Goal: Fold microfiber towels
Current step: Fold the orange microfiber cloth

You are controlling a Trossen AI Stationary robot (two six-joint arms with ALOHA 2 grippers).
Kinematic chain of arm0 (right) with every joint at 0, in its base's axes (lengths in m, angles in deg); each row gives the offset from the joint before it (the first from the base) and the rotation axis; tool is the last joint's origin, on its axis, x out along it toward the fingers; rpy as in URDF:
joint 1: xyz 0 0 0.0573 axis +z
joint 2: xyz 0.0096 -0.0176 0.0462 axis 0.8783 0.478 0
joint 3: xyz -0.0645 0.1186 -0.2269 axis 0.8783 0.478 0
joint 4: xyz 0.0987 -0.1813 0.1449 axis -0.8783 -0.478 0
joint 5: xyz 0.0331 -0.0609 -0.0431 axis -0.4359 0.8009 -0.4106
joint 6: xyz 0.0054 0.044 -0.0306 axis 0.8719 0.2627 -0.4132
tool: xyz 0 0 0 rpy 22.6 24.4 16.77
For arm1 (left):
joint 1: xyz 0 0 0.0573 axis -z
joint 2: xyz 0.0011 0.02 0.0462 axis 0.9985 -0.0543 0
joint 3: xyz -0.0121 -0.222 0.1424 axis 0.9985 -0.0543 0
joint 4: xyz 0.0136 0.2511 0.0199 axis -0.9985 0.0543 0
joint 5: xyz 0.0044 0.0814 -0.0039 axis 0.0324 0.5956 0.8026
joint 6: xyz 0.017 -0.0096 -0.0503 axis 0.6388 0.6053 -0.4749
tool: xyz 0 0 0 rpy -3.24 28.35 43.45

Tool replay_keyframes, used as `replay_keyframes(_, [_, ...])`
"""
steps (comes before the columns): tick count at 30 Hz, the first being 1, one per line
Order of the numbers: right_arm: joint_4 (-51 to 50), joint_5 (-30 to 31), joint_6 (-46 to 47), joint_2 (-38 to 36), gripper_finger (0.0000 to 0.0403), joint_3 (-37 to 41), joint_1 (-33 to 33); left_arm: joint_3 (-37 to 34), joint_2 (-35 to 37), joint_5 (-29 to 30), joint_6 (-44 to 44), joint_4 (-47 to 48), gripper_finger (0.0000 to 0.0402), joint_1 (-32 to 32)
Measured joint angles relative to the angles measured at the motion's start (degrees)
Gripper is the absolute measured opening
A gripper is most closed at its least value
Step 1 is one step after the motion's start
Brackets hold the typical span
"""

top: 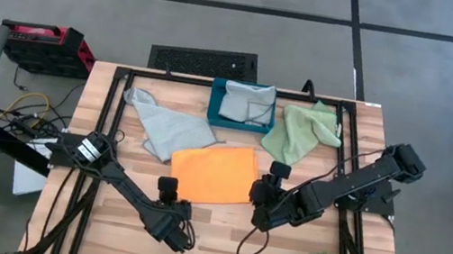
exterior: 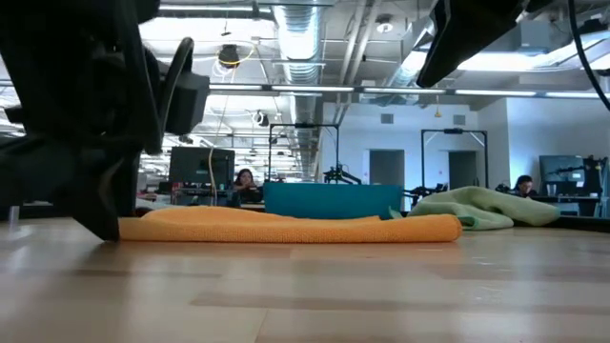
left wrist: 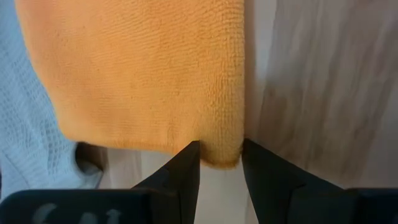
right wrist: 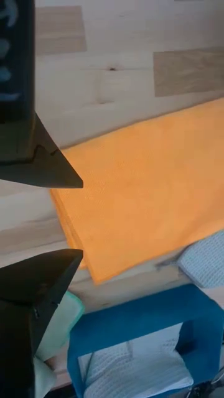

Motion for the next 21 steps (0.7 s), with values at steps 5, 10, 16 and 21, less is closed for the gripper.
replay_keyframes(5, [0.06, 0.02, 0.00, 0.00, 0.0192, -0.02, -0.37, -2.13, 0.31, 0.96, -0.54, -0.96, 0.0112, -0.16])
replay_keyframes(10, [0.17, 0.01, 0.00, 0.00, 0.0193, -0.02, -0.35, -2.56, 0.34, 0.71, -1.04, -0.96, 0.0111, -0.61])
replay_keyframes(16, [0.15, 0.03, 0.00, 0.00, 0.0191, -0.02, -0.37, -2.61, 0.22, -0.14, -1.05, -1.13, 0.0053, -1.39])
replay_keyframes(21, [-0.49, 0.03, 0.00, 0.00, 0.0193, -0.02, -0.35, -1.93, 0.03, -0.28, -1.05, 1.57, 0.0009, -2.50])
